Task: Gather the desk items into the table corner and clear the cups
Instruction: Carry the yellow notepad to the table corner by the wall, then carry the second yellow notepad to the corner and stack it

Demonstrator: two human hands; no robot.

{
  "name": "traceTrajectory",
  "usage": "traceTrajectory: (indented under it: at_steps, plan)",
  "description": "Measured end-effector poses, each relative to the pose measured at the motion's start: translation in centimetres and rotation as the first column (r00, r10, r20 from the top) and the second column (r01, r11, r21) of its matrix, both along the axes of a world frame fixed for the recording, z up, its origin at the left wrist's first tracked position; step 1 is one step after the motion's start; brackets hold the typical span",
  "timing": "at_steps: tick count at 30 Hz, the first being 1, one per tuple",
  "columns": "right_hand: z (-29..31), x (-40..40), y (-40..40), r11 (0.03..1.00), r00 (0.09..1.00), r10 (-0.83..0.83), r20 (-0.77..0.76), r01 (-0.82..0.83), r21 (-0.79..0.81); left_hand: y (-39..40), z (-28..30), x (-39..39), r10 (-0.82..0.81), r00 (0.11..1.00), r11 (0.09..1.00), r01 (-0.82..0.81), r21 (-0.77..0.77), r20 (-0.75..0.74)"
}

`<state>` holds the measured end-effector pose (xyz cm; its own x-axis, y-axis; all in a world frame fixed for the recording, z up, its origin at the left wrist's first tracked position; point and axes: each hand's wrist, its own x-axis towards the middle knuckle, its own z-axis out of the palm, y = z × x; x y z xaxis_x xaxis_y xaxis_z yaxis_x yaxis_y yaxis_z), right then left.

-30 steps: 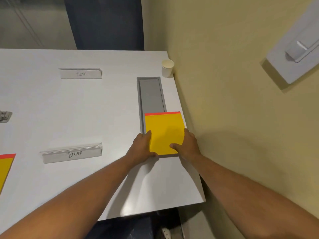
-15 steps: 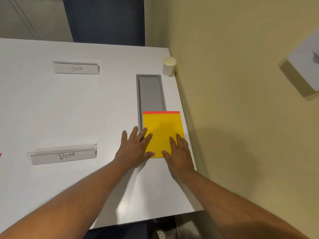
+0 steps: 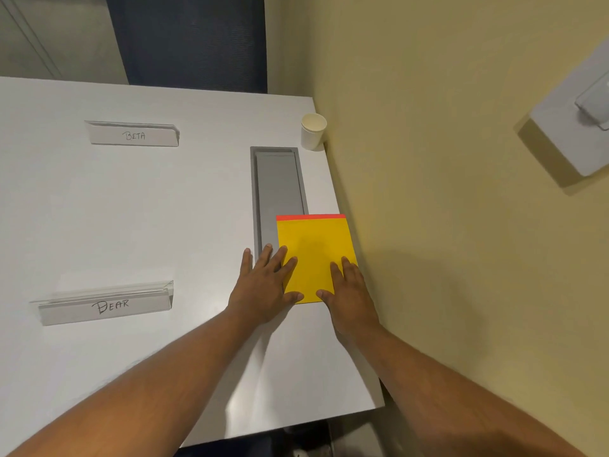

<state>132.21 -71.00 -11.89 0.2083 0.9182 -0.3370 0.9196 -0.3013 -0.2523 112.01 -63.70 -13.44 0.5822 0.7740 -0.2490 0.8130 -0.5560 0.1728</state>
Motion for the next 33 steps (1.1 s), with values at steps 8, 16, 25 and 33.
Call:
traceTrajectory:
  at_steps: [8,16,25,33]
  plan:
    - [0.0,0.6,0.2,0.998,0.996,0.055,0.077,-0.052,-0.047,-0.4,0.2,0.7,0.02,1.0,1.0,-0.02,-0.003,-0.008]
    - [0.7,1.0,-0.4,0.999,1.0,0.027,0.01,-0.027,0.023,-1.0,0.1,1.1,0.014,0.999,0.999,-0.016,0.037,0.039]
    - [6.4,-2.1,-0.9,0.912,0.969,0.187,0.164,-0.233,0.338,-3.6,5.5,-1.1,0.014,0.976,0.951,-0.081,0.299,0.217]
    - [17.8,-8.6,-0.9,0.77,0.918,0.228,0.325,-0.375,0.517,-5.0,17.1,-9.8,0.143,0.962,0.848,-0.241,0.472,0.234]
